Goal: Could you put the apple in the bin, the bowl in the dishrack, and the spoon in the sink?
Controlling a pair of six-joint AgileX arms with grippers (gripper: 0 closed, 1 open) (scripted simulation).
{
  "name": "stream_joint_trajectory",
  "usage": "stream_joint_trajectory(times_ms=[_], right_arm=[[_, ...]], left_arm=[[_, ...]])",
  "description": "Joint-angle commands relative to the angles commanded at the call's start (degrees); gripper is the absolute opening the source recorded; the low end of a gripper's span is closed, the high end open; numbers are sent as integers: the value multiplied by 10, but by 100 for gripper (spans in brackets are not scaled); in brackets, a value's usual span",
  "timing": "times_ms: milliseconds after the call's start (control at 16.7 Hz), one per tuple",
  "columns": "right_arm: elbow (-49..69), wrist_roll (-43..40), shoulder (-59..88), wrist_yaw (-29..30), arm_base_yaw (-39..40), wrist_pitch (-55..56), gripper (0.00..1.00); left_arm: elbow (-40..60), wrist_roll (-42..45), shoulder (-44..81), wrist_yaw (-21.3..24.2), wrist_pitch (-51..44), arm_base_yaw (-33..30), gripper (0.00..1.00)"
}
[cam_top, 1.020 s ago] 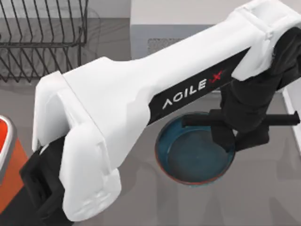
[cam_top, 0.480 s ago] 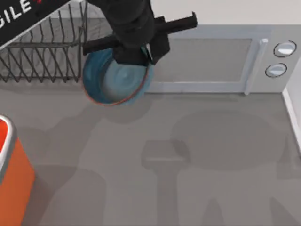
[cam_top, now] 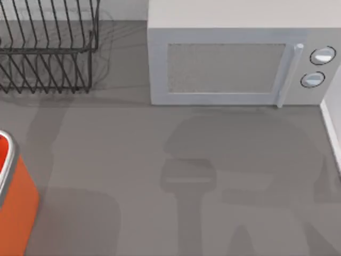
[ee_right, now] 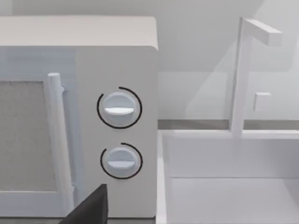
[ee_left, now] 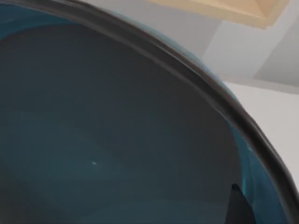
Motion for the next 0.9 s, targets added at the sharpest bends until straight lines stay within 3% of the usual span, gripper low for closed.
stream_joint_trajectory(times_ms=[240, 420, 900], right_arm=[[0, 0, 0, 0, 0, 0, 100], [0, 0, 0, 0, 0, 0, 100], [0, 0, 0, 0, 0, 0, 100]], left_arm=[[-113, 110, -138, 28, 130, 115, 0], [-159, 157, -192, 39, 182, 163, 0], [-164, 164, -191, 38, 195, 168, 0]])
